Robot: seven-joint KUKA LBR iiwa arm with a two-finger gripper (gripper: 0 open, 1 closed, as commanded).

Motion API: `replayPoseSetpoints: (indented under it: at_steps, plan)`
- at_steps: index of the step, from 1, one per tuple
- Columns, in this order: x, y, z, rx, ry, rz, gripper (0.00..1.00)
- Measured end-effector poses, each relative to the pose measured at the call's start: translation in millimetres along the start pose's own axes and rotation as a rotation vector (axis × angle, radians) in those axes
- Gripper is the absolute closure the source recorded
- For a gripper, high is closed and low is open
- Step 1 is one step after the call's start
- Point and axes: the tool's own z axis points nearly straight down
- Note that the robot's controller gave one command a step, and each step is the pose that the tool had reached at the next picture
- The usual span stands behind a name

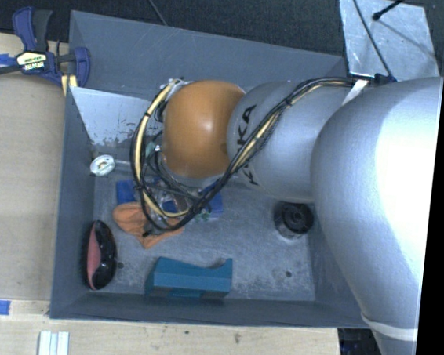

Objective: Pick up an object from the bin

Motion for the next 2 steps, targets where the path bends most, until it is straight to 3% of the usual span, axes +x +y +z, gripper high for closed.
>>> replayPoseSetpoints:
  at_steps: [2]
  plan:
    - [0.0, 0.0, -0.2, 0.000, 0.000, 0.001, 1.00]
